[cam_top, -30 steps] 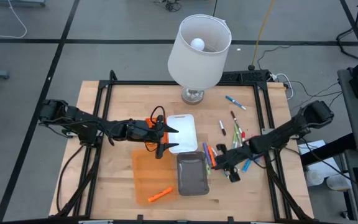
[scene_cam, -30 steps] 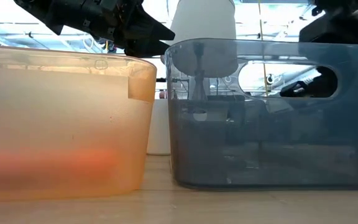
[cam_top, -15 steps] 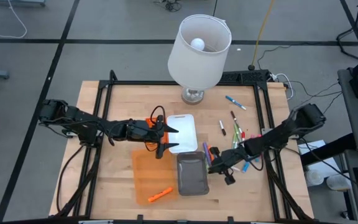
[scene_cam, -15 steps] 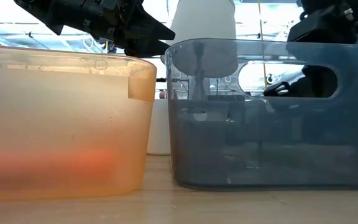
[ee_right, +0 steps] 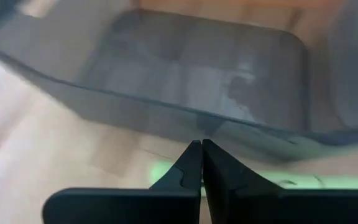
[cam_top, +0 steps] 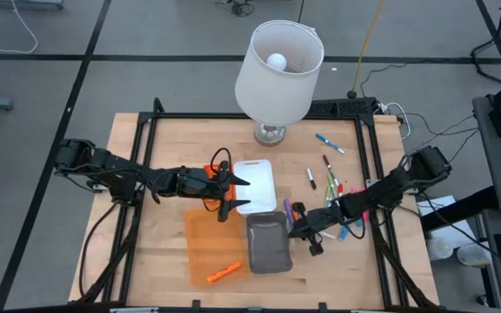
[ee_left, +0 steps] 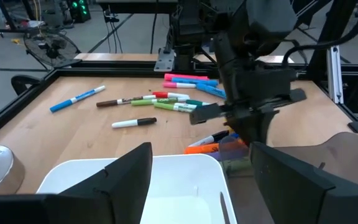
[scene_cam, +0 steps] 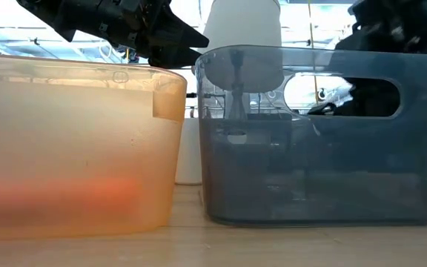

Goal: Pick & Place Markers
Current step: Put the light green large highlighter pen into the transparent orange bin

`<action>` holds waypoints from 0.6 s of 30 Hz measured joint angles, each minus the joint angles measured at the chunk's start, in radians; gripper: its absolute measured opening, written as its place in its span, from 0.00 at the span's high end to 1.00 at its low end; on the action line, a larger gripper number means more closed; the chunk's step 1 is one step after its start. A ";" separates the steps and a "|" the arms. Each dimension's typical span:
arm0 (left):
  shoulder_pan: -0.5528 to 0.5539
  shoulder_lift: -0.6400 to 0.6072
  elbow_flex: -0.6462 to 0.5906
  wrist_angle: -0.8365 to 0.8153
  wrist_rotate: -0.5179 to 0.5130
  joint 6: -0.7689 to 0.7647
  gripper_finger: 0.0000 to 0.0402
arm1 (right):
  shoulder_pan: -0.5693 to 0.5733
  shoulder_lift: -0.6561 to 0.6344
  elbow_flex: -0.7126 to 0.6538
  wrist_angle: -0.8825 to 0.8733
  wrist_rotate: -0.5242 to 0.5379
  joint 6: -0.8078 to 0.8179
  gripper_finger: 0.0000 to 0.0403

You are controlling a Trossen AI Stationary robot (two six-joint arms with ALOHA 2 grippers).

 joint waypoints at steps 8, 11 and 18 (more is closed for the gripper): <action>0.000 0.000 0.000 0.000 0.000 -0.001 0.33 | -0.004 0.025 0.001 -0.063 0.022 0.006 1.00; 0.000 0.000 0.000 0.000 0.000 -0.003 0.33 | -0.008 -0.005 0.002 -0.155 0.088 0.029 1.00; 0.000 0.000 0.000 -0.002 0.000 -0.003 0.33 | -0.012 -0.092 0.000 -0.249 0.225 0.021 1.00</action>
